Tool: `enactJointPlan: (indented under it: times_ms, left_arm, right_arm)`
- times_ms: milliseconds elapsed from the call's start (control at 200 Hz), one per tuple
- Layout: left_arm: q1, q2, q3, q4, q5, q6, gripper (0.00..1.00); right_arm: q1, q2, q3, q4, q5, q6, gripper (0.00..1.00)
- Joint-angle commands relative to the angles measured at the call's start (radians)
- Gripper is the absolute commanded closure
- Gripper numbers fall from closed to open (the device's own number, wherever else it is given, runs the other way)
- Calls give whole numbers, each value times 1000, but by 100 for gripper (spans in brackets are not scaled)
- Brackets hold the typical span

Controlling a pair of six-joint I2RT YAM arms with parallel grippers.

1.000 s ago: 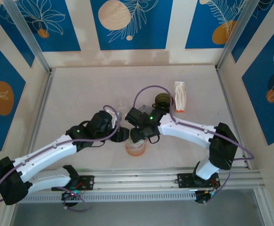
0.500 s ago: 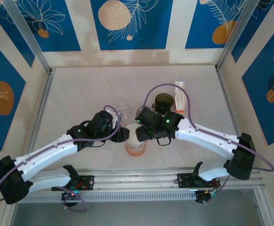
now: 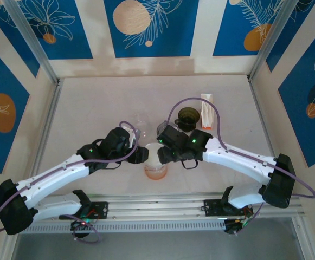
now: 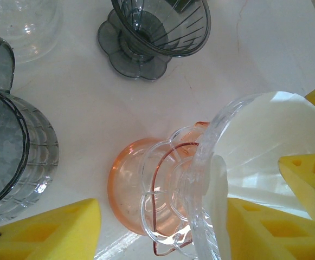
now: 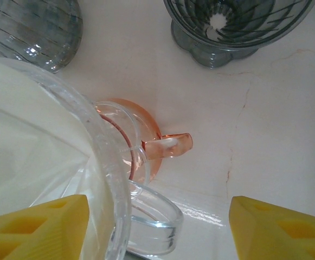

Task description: Place the coffee filter in the dripper

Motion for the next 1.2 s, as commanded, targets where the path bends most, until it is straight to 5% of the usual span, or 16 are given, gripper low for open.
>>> enactJointPlan:
  times_ms: [0, 745, 1195]
  left_arm:
    - [7, 0, -5, -9, -7, -10, 39]
    - [7, -5, -16, -2, -10, -18, 39]
    - [8, -35, 10, -9, -17, -20, 30]
  right_arm:
    - [12, -56, 17, 27, 15, 8, 30]
    - [9, -92, -29, 3, 45, 45, 30]
    - [12, -205, -38, 34, 112, 46, 30]
